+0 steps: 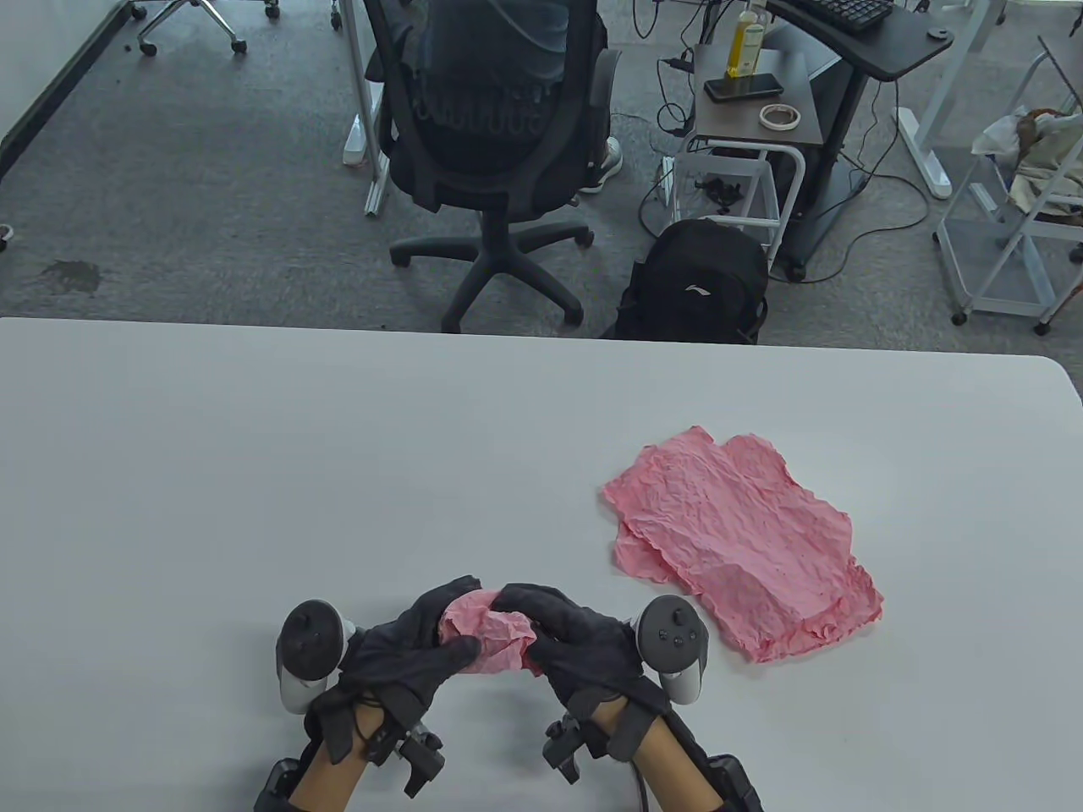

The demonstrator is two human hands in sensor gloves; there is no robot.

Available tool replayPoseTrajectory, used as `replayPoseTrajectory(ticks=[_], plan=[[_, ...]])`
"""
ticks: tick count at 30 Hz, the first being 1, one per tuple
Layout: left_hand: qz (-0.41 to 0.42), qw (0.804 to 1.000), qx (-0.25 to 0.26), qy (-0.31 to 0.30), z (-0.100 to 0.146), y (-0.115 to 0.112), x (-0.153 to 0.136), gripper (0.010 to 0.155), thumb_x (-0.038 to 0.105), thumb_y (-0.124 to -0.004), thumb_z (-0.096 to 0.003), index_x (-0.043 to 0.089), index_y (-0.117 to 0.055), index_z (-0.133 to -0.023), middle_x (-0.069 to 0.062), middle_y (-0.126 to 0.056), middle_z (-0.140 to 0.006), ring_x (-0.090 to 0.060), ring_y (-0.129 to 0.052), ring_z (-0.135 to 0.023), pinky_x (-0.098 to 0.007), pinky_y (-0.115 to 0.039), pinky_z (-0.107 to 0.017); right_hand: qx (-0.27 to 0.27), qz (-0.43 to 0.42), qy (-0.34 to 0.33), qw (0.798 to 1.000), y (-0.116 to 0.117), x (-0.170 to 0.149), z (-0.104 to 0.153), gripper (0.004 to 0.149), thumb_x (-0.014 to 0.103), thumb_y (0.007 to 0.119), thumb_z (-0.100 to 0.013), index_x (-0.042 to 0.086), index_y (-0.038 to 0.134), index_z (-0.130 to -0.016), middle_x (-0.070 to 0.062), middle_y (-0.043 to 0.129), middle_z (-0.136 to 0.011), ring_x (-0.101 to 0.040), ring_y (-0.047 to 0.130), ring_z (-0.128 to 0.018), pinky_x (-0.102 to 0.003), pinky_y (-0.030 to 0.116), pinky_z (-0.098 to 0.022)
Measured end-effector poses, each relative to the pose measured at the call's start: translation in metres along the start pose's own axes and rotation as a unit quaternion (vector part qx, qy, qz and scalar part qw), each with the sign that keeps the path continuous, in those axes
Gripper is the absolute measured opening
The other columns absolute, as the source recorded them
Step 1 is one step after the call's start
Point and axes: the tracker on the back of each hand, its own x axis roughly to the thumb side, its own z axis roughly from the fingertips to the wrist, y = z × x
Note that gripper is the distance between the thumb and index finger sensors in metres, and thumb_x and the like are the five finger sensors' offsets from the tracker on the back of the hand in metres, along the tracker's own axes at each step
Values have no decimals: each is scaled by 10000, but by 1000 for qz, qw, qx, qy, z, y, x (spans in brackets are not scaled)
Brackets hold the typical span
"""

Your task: Flatten crumpled papers and stack

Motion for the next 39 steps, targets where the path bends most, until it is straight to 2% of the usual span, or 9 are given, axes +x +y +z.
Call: replayPoseTrajectory(ticks=[7, 14, 17, 20, 22, 24, 26, 35, 39], plan=[[-28, 999, 7, 35, 2, 6, -2, 666, 287, -831, -478, 143, -570, -1074, -76, -824, -832, -193, -979, -575, -448, -815, -496, -9, 8, 5, 1000, -19, 2, -3, 398, 287, 821, -492, 151, 853, -865, -249, 807, -935, -512, 824, -773, -635, 674, -520], [-140, 985, 41, 94, 7, 16, -1, 647, 304, -777, -501, 124, -543, -1077, -79, -821, -824, -180, -980, -561, -443, -821, -486, -127, 19, -10, 992, -32, 5, 3, 389, 272, 766, -502, 90, 800, -844, -236, 830, -884, -499, 847, -724, -623, 686, -495], [-88, 989, 68, 93, 5, 19, -4, 634, 319, -796, -510, 121, -569, -1067, -89, -831, -809, -187, -983, -545, -450, -819, -479, -65, 100, -84, 989, -20, 22, 2, 410, 321, 792, -513, 85, 799, -848, -239, 821, -893, -508, 819, -748, -644, 652, -518], [-67, 994, 54, 70, 4, 10, -3, 633, 335, -794, -511, 125, -573, -1065, -73, -840, -802, -173, -989, -540, -442, -828, -476, 35, 234, -56, 970, 17, 30, 3, 785, 519, 851, -468, 83, 542, -1044, -278, 668, -1022, -551, 694, -866, -700, 585, -557], [-26, 999, 24, 39, 0, 3, -2, 634, 330, -786, -511, 132, -563, -1071, -69, -831, -813, -174, -982, -555, -445, -821, -490, 72, 320, -28, 944, 27, 25, 2, 877, 518, 844, -476, 95, 372, -1083, -268, 545, -1083, -549, 599, -931, -718, 530, -588], [13, 1000, -5, 23, -2, -1, 0, 637, 327, -785, -517, 139, -549, -1078, -72, -818, -823, -186, -965, -572, -459, -800, -510, 29, 341, -29, 939, 22, 19, 2, 804, 501, 836, -470, 88, 472, -1056, -230, 679, -1020, -503, 727, -872, -683, 610, -562], [-5, 1000, -13, 11, -2, -2, 1, 640, 329, -788, -514, 135, -551, -1077, -71, -821, -818, -186, -966, -570, -460, -801, -508, 41, 256, -31, 965, 17, 14, 0, 639, 406, 876, -464, 92, 676, -984, -221, 835, -906, -504, 801, -803, -697, 604, -548], [-194, 980, -17, 34, -1, 3, 13, 640, 318, -773, -519, 133, -537, -1084, -87, -802, -821, -199, -941, -569, -482, -783, -513, -8, 141, 36, 989, -12, 5, -2, 386, 271, 842, -482, 120, 875, -836, -215, 909, -823, -506, 857, -727, -664, 650, -519], [-208, 977, -12, 41, 0, 1, 15, 646, 326, -775, -520, 130, -528, -1084, -81, -805, -818, -193, -945, -565, -477, -789, -510, -58, 228, -15, 972, -13, 11, 0, 385, 268, 794, -488, 103, 822, -835, -186, 890, -831, -482, 858, -735, -654, 659, -521]])
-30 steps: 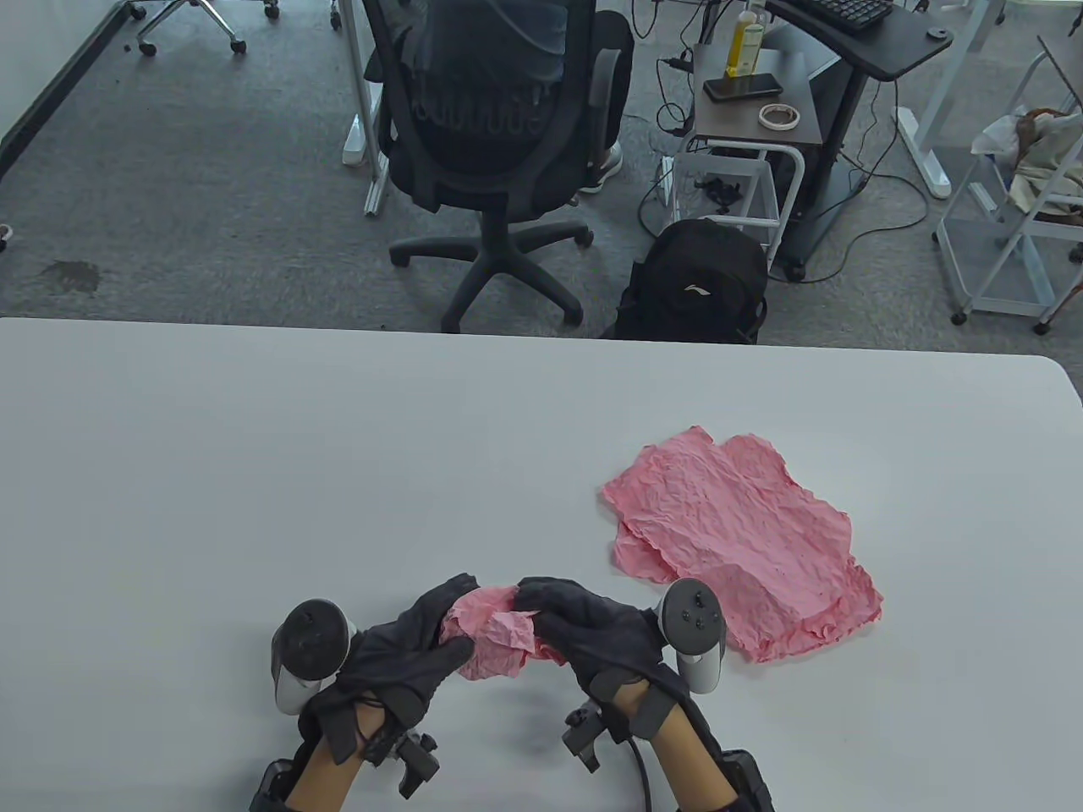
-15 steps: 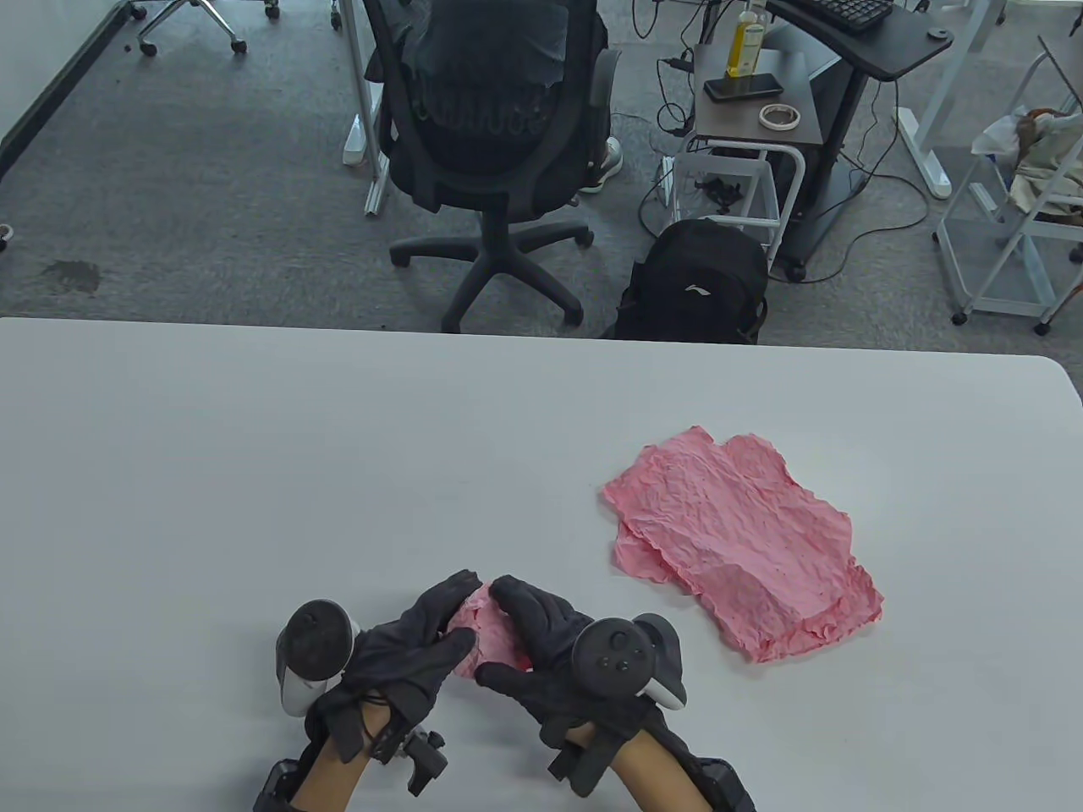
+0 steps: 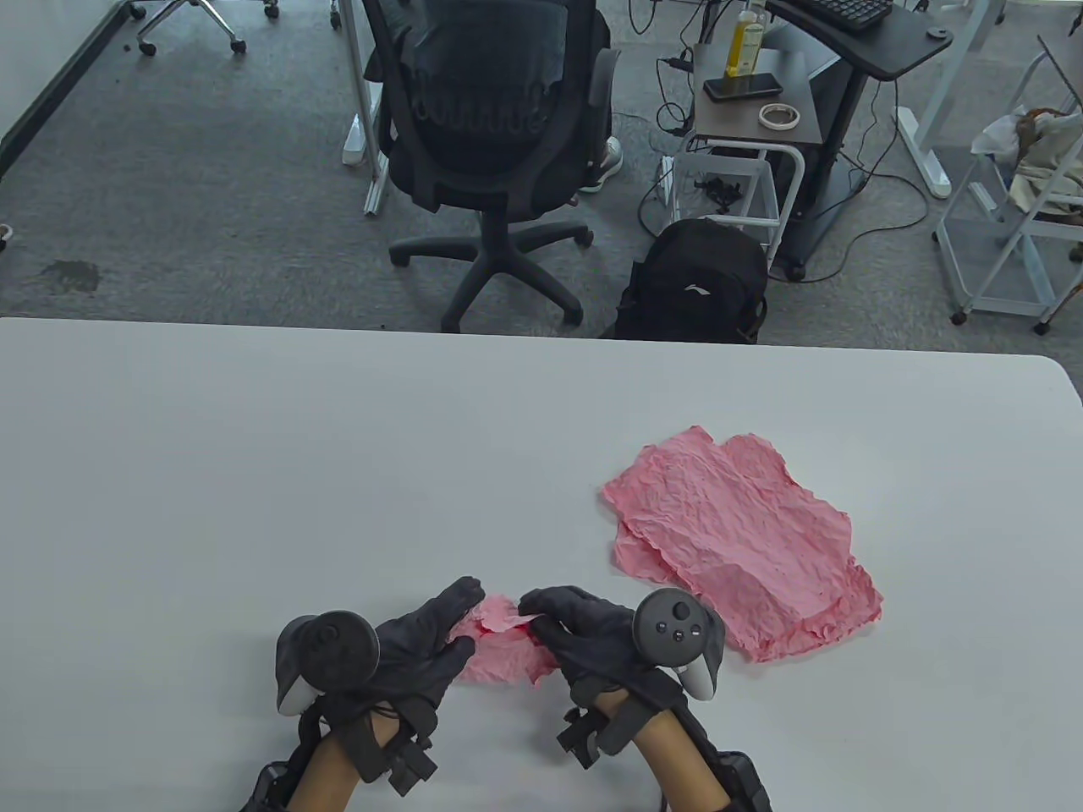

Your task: Flatten crumpled papers and stack

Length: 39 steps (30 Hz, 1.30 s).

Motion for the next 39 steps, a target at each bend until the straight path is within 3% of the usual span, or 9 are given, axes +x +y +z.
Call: replayPoseTrajectory(ticks=[6, 13, 19, 22, 25, 27, 33, 37, 39], plan=[[-50, 996, 51, 53, 5, 11, -4, 645, 355, -791, -521, 133, -554, -1077, -78, -799, -809, -200, -934, -572, -488, -777, -518, -68, -32, -24, 997, -10, 8, 2, 408, 259, 725, -501, 92, 725, -873, -166, 892, -738, -433, 913, -640, -632, 691, -499], [12, 989, 102, 106, 12, 19, -15, 460, 356, -764, -524, 215, -737, -962, -165, -736, -973, -421, -878, -874, -588, -748, -599, 35, -54, -65, 996, -2, 14, -1, 475, 323, 827, -488, 108, 721, -898, -127, 873, -593, -320, 932, -456, -592, 754, -430], [165, 985, 42, 35, 7, 22, -23, 488, 337, -791, -518, 201, -725, -982, -55, -891, -753, -248, -1025, -605, -494, -825, -507, 10, 212, -58, 976, -15, 13, -1, 395, 329, 834, -477, 172, 834, -840, -82, 877, -581, -309, 933, -489, -602, 732, -474], [80, 996, 24, 34, 5, 20, -15, 558, 371, -850, -485, 150, -735, -985, -69, -890, -699, -256, -997, -534, -524, -798, -509, -41, 123, -42, 991, -27, 4, 0, 397, 280, 760, -498, 202, 749, -888, -168, 815, -847, -470, 843, -755, -649, 689, -507], [-115, 992, -1, 59, 5, 20, -8, 548, 425, -863, -465, 187, -786, -952, -16, -887, -688, -207, -994, -523, -501, -802, -535, -22, -9, -6, 1000, -34, -7, -2, 409, 210, 766, -487, 191, 729, -895, -155, 887, -760, -429, 930, -648, -624, 725, -484], [-138, 988, 31, 63, 6, 22, -8, 476, 411, -853, -471, 228, -827, -910, -14, -870, -722, -215, -987, -569, -509, -788, -559, -5, -83, 13, 996, -32, -14, -3, 416, 201, 756, -489, 169, 709, -901, -153, 877, -718, -395, 939, -578, -608, 737, -469], [70, 984, 143, 75, 17, 44, -29, 453, 356, -825, -498, 248, -781, -936, -129, -772, -984, -392, -899, -877, -581, -739, -621, 114, -85, 10, 990, -31, -15, -7, 549, 306, 863, -468, 118, 685, -952, -116, 869, -607, -304, 933, -433, -576, 756, -430], [223, 964, 139, 41, 18, 40, -36, 443, 335, -823, -508, 231, -781, -937, -43, -929, -768, -267, -1046, -632, -509, -814, -554, 96, 97, 16, 990, -27, -8, -6, 391, 253, 867, -461, 137, 853, -834, -116, 824, -666, -399, 857, -633, -645, 660, -516], [206, 969, 135, 32, 15, 40, -33, 447, 349, -823, -508, 223, -783, -934, -43, -930, -736, -244, -1041, -574, -495, -817, -541, 71, 140, 23, 987, -27, -11, -5, 400, 260, 812, -484, 180, 785, -874, -187, 726, -910, -509, 708, -845, -680, 595, -564]])
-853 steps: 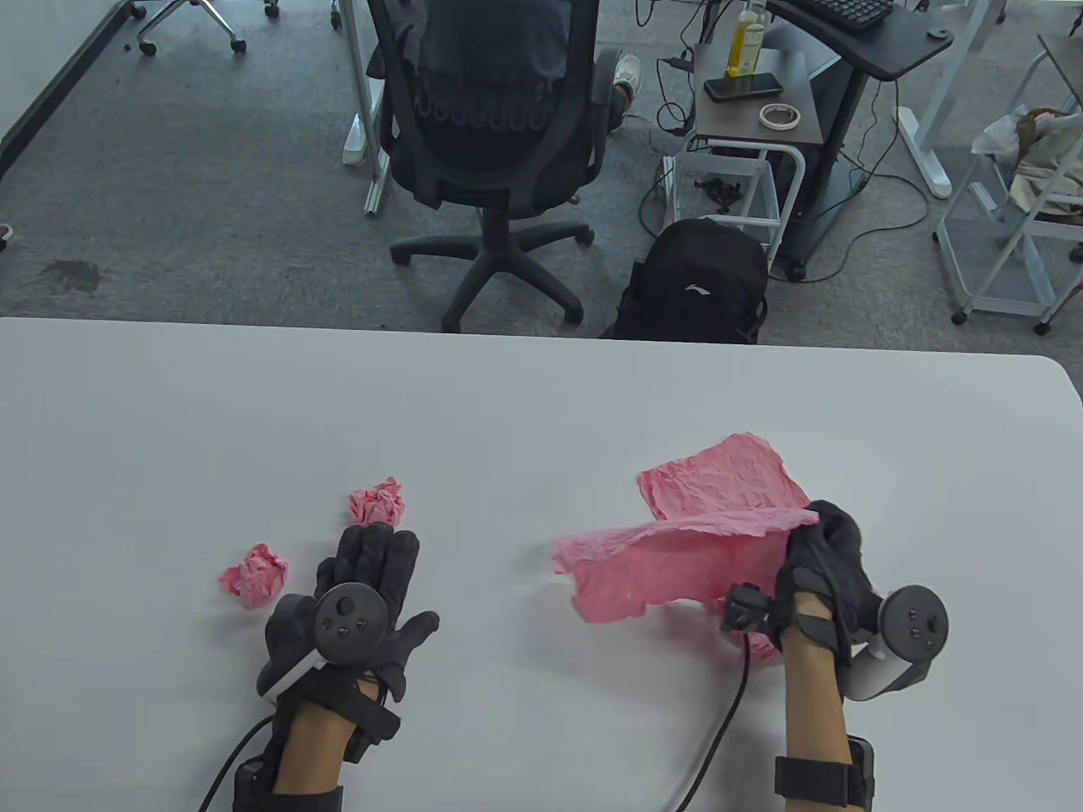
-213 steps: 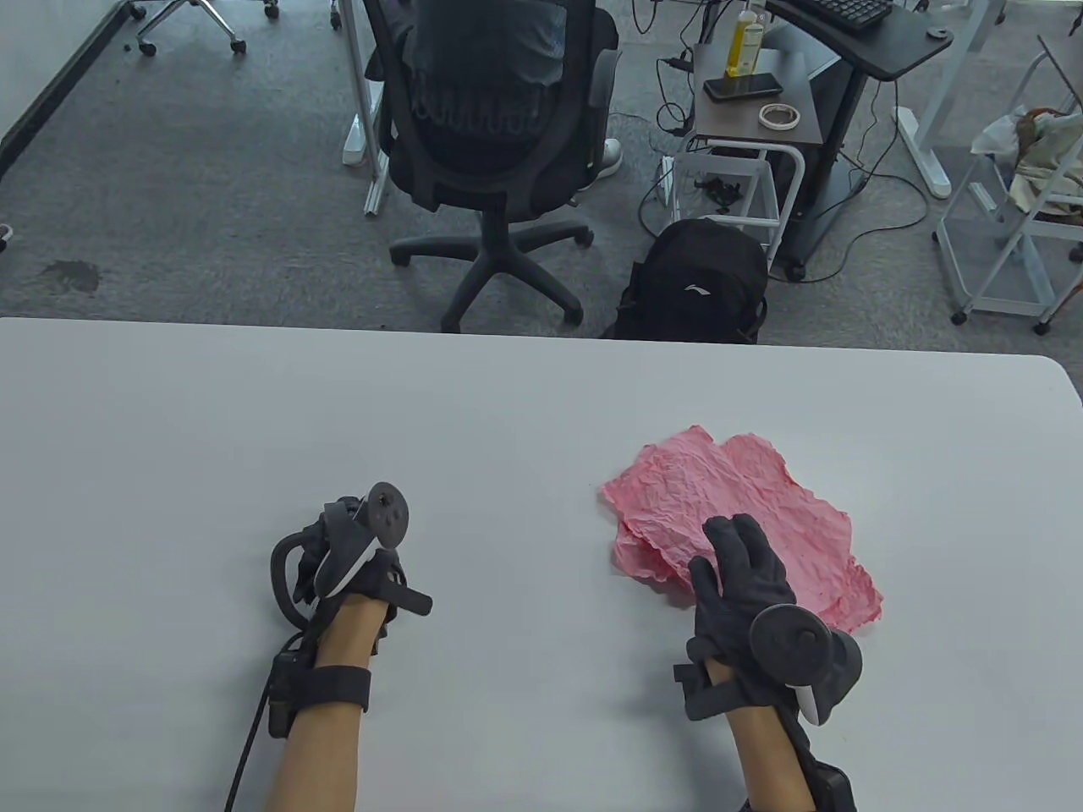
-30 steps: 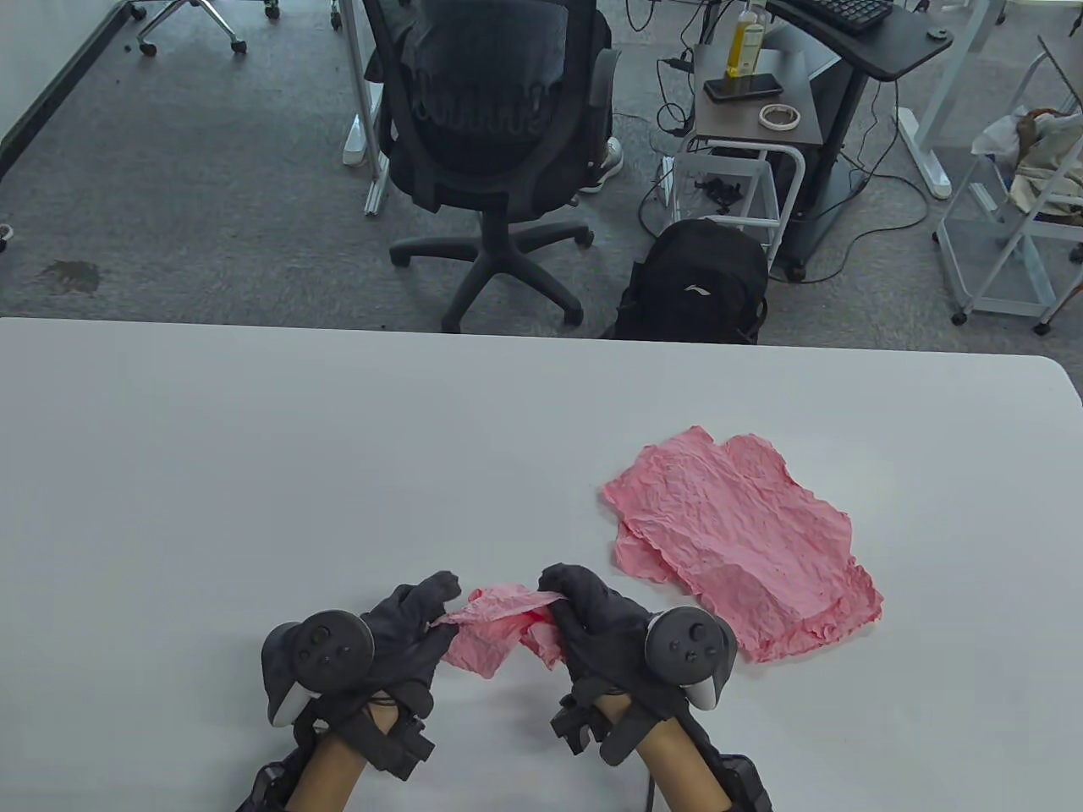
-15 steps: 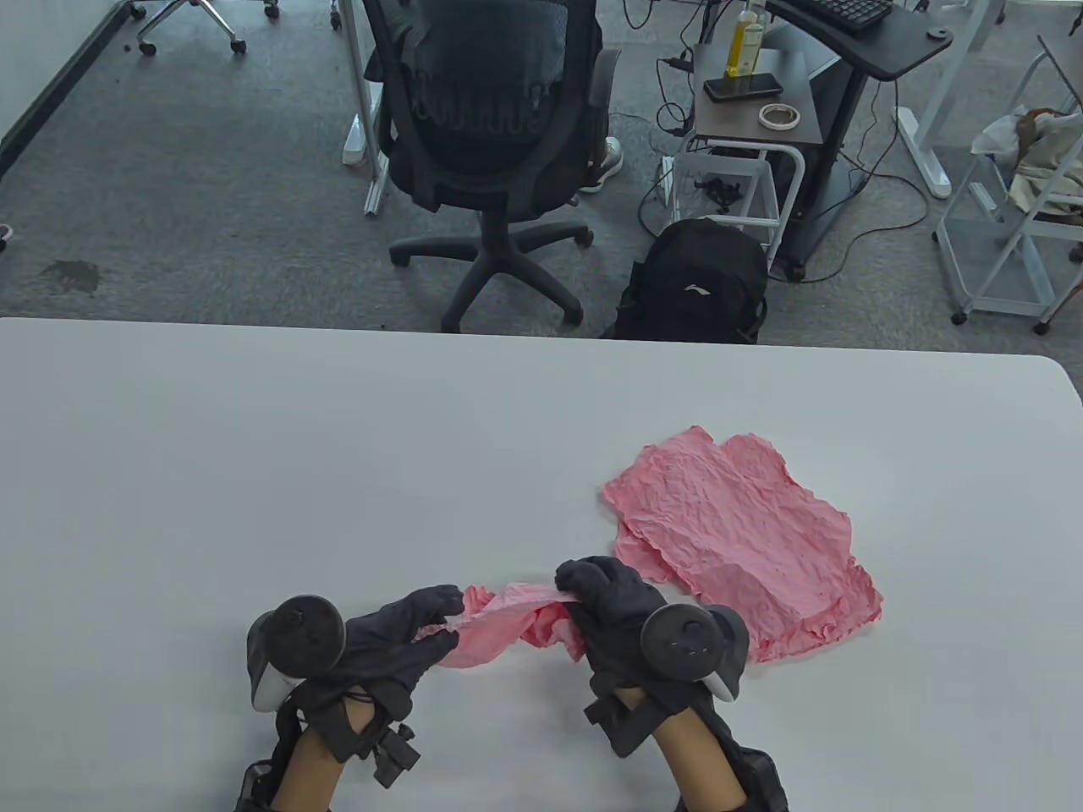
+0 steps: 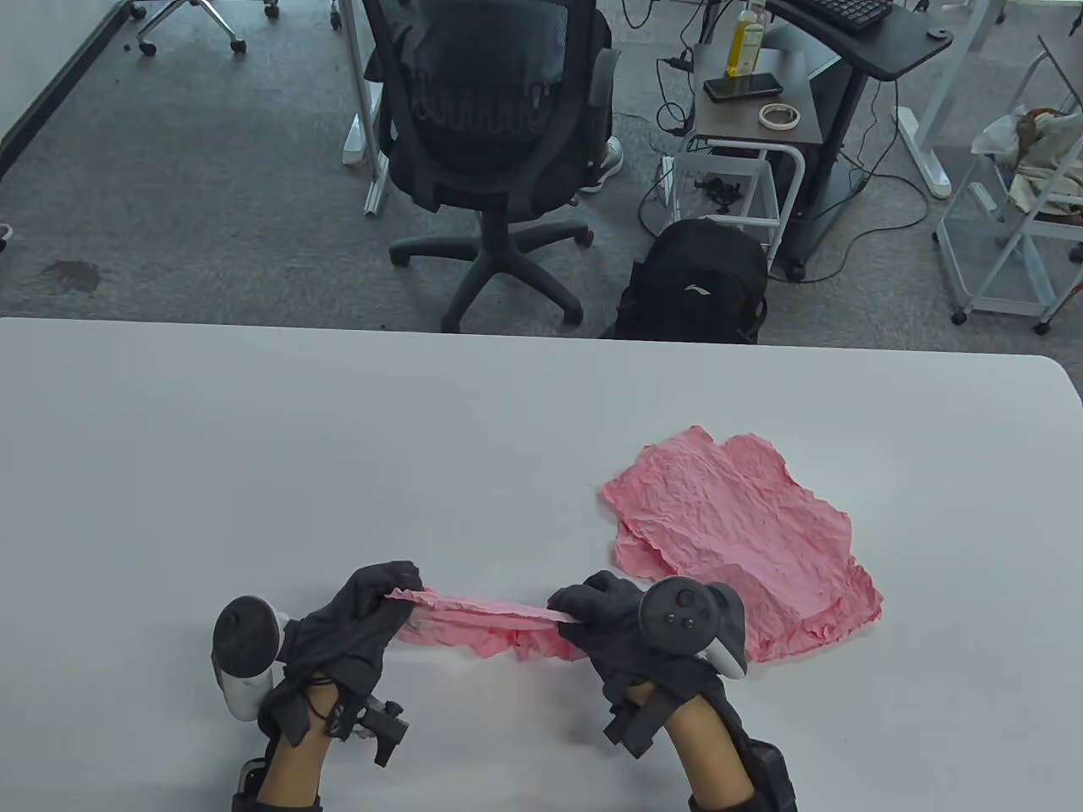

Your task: Flatten crumpled papers and stack

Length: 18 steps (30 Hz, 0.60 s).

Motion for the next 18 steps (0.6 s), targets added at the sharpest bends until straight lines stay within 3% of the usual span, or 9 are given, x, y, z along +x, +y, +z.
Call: replayPoseTrajectory(ticks=[2, 4, 6, 9, 11, 13, 14, 16, 18], plan=[[-46, 999, 2, -12, 2, -1, 5, 450, 373, -813, -511, 219, -779, -933, -28, -934, -708, -214, -1042, -526, -476, -829, -521, -19, -51, 7, 998, -1, -5, 0, 412, 201, 759, -492, 159, 697, -897, -237, 722, -971, -544, 717, -850, -684, 615, -552], [-83, 996, 21, -26, 3, 1, 8, 453, 398, -809, -513, 213, -786, -927, -15, -943, -669, -185, -1043, -465, -453, -847, -491, -33, -124, 9, 992, -2, -13, -1, 403, 176, 749, -487, 147, 694, -886, -167, 878, -817, -476, 872, -733, -655, 672, -525], [-110, 992, 47, -37, 4, 6, 10, 457, 415, -797, -520, 205, -788, -925, -2, -950, -629, -149, -1044, -388, -425, -868, -450, -44, -200, 18, 979, -1, -21, -1, 445, 202, 763, -486, 120, 668, -913, -157, 851, -751, -433, 898, -662, -654, 685, -508], [-169, 979, 87, -72, 8, 14, 18, 461, 428, -769, -527, 192, -788, -922, 33, -974, -548, -53, -1078, -197, -337, -944, -309, 36, -270, 39, 961, 1, -27, -1, 560, 243, 780, -500, 80, 589, -1001, -158, 778, -704, -386, 849, -572, -658, 649, -514], [-233, 967, 81, -64, 9, 17, 20, 459, 434, -761, -529, 199, -789, -922, 49, -979, -533, -9, -1074, -127, -293, -962, -241, 84, -237, 63, 966, 1, -29, -1, 432, 240, 819, -486, 66, 794, -880, -145, 798, -641, -378, 851, -530, -664, 641, -507], [-266, 958, 83, -63, 8, 18, 20, 454, 435, -761, -525, 199, -802, -911, 57, -986, -507, 8, -1058, -85, -279, -964, -211, 119, -192, 69, 972, -1, -34, -1, 396, 296, 829, -482, 136, 818, -845, -131, 745, -760, -452, 751, -743, -679, 582, -562], [-263, 960, 84, -57, 9, 17, 20, 454, 434, -762, -525, 195, -806, -908, 57, -988, -497, 8, -1052, -73, -279, -963, -204, 124, -215, 57, 967, 0, -37, -1, 403, 323, 813, -488, 158, 794, -854, -194, 677, -917, -525, 641, -867, -692, 546, -588], [-252, 963, 84, -35, 9, 16, 17, 453, 430, -764, -525, 191, -805, -908, 55, -988, -485, 9, -1034, -57, -282, -959, -199, 140, -334, 30, 932, 3, -43, -2, 444, 304, 775, -504, 129, 671, -899, -264, 596, -1027, -588, 542, -929, -704, 522, -612], [-253, 963, 88, -23, 7, 17, 12, 453, 428, -766, -524, 188, -809, -906, 53, -989, -482, 8, -1034, -55, -283, -959, -198, 136, -481, -2, 866, 10, -45, -3, 447, 216, 760, -508, 81, 618, -910, -274, 688, -978, -611, 638, -877, -708, 563, -590]])
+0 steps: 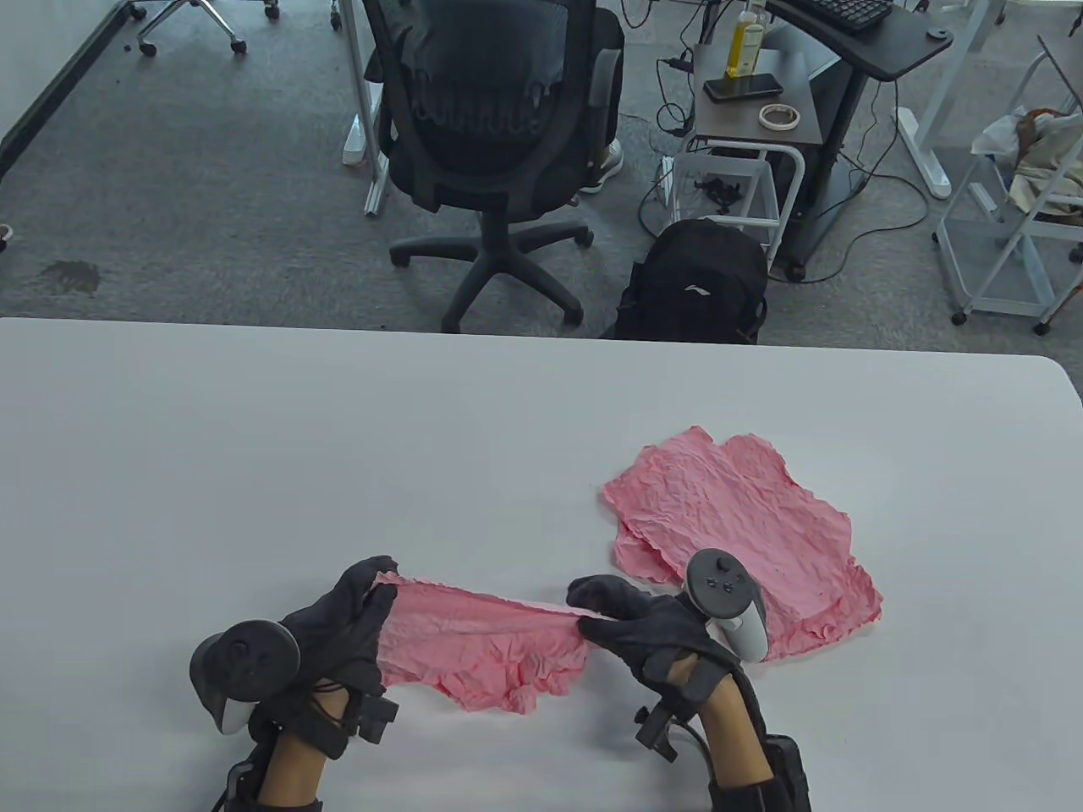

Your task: Flatten crumpled papers and stack

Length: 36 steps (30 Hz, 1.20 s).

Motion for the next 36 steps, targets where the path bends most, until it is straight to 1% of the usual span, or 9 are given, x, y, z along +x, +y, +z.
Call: replayPoseTrajectory(ticks=[5, 12, 17, 19, 22, 26, 30, 34, 36], plan=[[-2, 1000, -9, 14, 0, -5, -6, 454, 417, -763, -526, 181, -802, -912, 39, -984, -496, -26, -1047, -85, -312, -953, -227, -52, -57, -37, 996, 5, -3, -4, 429, 162, 708, -506, 124, 614, -923, -207, 821, -830, -433, 973, -624, -606, 803, -466], [-19, 998, -31, 55, -1, -9, -15, 448, 415, -791, -516, 178, -836, -893, 33, -997, -452, -26, -1029, -40, -313, -951, -202, -94, 54, 71, 992, -11, -2, 5, 421, 168, 823, -483, 96, 720, -885, -227, 878, -728, -192, 971, -227, -450, 846, -206], [-104, 988, -70, 88, -1, -17, -18, 453, 385, -807, -509, 157, -835, -900, -7, -994, -501, -115, -1072, -139, -383, -932, -281, -182, 317, 128, 922, -9, 8, 8, 424, 312, 912, -446, 99, 835, -804, -115, 990, -480, -80, 939, -57, -373, 866, -92], [-154, 979, -96, 94, -1, -22, -16, 573, 356, -814, -507, 165, -676, -1030, -117, -867, -791, -281, -1050, -519, -517, -818, -506, -194, 415, 127, 880, -1, 10, 4, 420, 350, 912, -438, 106, 866, -777, -73, 997, -408, -62, 926, -16, -364, 870, -65], [-217, 967, -130, -22, -2, -27, 1, 687, 370, -820, -507, 221, -523, -1108, -138, -549, -1089, -425, -686, -996, -659, -556, -695, -192, 509, 112, 832, 9, 10, -1, 420, 347, 908, -435, 122, 872, -788, -80, 997, -435, -89, 944, -44, -385, 871, -96], [-207, 937, -274, -64, 1, -59, 14, 583, 368, -841, -495, 238, -701, -1046, -90, -716, -1049, -388, -792, -970, -668, -563, -705, -198, 545, 83, 811, 15, 15, -2, 458, 286, 919, -436, 128, 837, -858, -179, 943, -661, -251, 984, -272, -510, 829, -270], [-245, 895, -373, -26, 4, -84, 6, 638, 481, -842, -473, 221, -722, -1043, -100, -706, -1068, -393, -723, -1016, -670, -548, -710, -212, 615, 4, 759, 34, 36, 4, 592, 262, 924, -444, 208, 701, -989, -229, 600, -1055, -518, 691, -840, -671, 591, -554], [-281, 882, -377, -11, 4, -83, 3, 718, 581, -812, -464, 227, -680, -1074, -103, -608, -1121, -402, -634, -1072, -676, -525, -720, -152, 641, -104, 745, 74, 48, -1, 444, 233, 895, -450, 210, 830, -889, -162, 810, -958, -480, 722, -873, -655, 615, -579], [-272, 878, -395, 13, 5, -83, -1, 737, 615, -760, -482, 231, -632, -1097, -96, -515, -1155, -395, -533, -1116, -687, -471, -739, -58, 648, -41, 758, 92, 31, -15, 377, 204, 880, -452, 162, 889, -826, -153, 956, -802, -452, 903, -706, -617, 713, -506]])
